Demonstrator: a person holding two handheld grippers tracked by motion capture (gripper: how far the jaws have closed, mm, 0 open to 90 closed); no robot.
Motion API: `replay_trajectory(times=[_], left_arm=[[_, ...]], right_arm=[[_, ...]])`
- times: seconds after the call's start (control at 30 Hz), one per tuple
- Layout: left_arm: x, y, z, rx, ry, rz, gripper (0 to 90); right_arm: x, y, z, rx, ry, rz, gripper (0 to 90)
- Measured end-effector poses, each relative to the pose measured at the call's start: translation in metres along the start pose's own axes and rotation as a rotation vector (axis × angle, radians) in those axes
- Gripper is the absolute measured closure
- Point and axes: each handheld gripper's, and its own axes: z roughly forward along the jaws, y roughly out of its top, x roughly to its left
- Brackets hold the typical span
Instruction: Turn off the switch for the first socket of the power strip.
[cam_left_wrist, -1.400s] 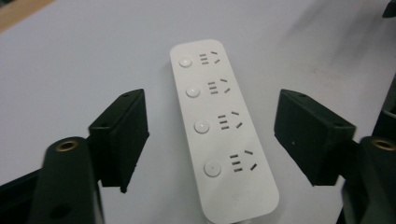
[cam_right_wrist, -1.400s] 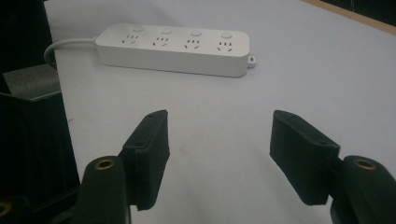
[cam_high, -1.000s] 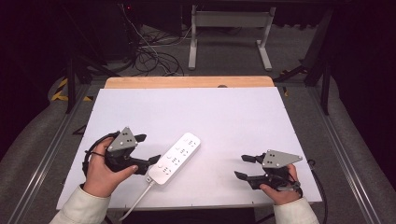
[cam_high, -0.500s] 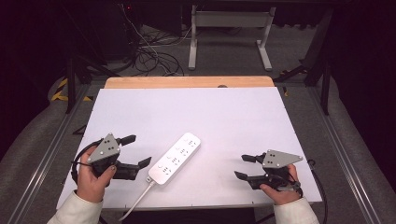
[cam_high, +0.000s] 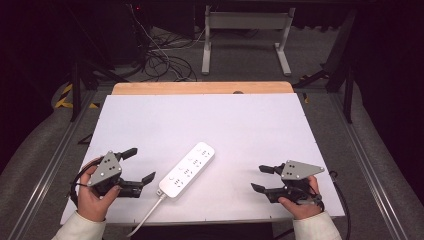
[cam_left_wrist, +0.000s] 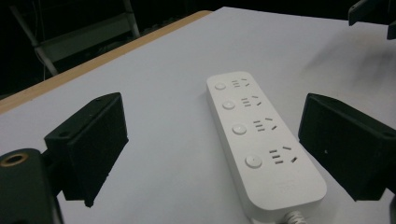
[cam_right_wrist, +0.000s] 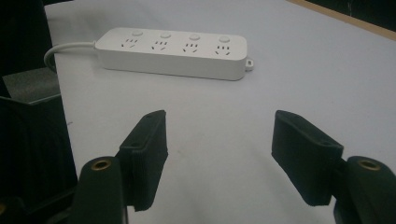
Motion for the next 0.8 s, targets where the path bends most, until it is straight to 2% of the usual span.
replay_trajectory(times=[0.23,0.37,0.6,0.7,0.8], left_arm=[[0.001,-0.016,-0.003,0.022,0.004,0.016,8.0],[0.004,-0.027,-0.005,0.02,-0.003,-0.004,7.9],[0.009,-0.043,-0.007,0.055,0.006,-0.02,7.9],[0.009,-0.049,-0.007,0.097,0.006,-0.019,7.3],[0.011,-0.053,-0.008,0.104,-0.012,-0.052,7.3]], right_arm=[[0.0,0.0,0.0,-0.002,-0.001,0.004,36.6],[0.0,0.0,0.0,-0.003,-0.001,0.004,36.6],[-0.001,-0.001,0.0,-0.002,-0.002,0.006,36.5],[-0.002,-0.001,0.0,0.001,-0.003,0.007,36.5],[-0.002,-0.002,0.0,0.003,-0.005,0.009,36.5]])
